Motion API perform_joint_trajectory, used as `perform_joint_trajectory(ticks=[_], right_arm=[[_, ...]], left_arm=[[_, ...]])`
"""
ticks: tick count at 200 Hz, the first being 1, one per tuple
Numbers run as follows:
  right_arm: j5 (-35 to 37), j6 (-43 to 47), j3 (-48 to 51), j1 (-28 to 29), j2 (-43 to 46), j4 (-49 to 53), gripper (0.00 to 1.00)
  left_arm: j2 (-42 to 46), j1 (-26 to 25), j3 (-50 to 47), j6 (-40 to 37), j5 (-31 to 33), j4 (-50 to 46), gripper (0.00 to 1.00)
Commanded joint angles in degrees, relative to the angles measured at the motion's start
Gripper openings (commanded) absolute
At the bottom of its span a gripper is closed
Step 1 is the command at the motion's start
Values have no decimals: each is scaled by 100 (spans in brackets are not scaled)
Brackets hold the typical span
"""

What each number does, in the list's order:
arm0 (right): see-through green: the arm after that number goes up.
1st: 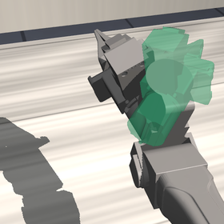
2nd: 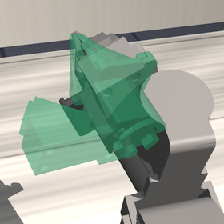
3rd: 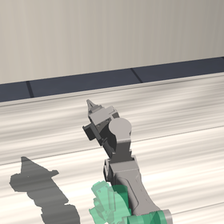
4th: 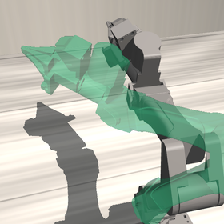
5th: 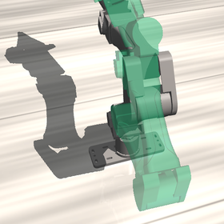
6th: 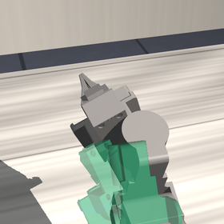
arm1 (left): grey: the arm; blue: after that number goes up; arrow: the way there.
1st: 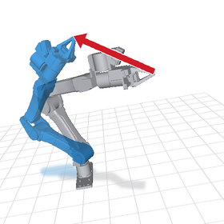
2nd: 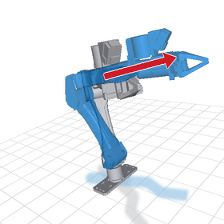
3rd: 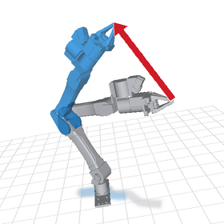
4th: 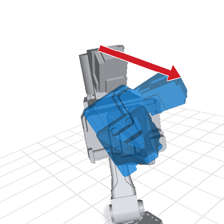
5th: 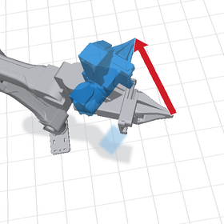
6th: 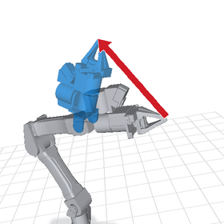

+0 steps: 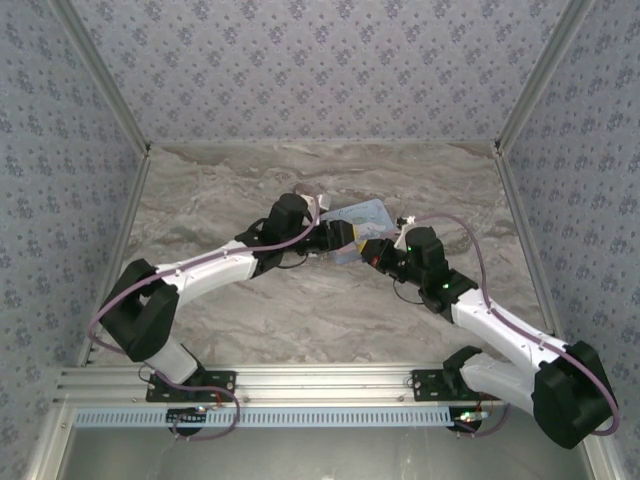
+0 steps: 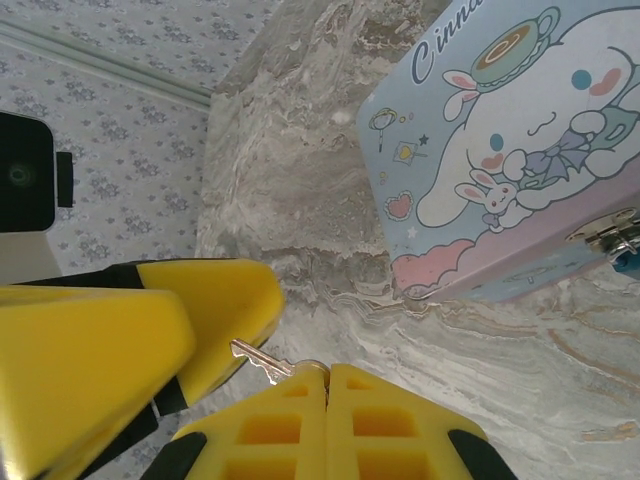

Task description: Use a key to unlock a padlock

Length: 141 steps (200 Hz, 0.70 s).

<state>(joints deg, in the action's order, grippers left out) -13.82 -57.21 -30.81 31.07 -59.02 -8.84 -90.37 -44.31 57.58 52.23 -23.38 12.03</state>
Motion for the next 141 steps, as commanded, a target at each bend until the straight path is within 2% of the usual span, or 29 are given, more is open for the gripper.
perform_joint_trajectory(ticks=[1,61,125,141], right_arm=[[120,-73,-254,47,95,-84,0],[73,-66,-356,92,45,-43,0],[83,-13,-333,105,14,13,0],[-5,74,-298,60,31,-6,0]], left_arm=[[-81,-81,219,40,-132,201,46],[-113,-116,227,57,-138,233,31],[-62,-113,244,-30,-108,160,0],[3,-106,215,-106,-77,90,0]])
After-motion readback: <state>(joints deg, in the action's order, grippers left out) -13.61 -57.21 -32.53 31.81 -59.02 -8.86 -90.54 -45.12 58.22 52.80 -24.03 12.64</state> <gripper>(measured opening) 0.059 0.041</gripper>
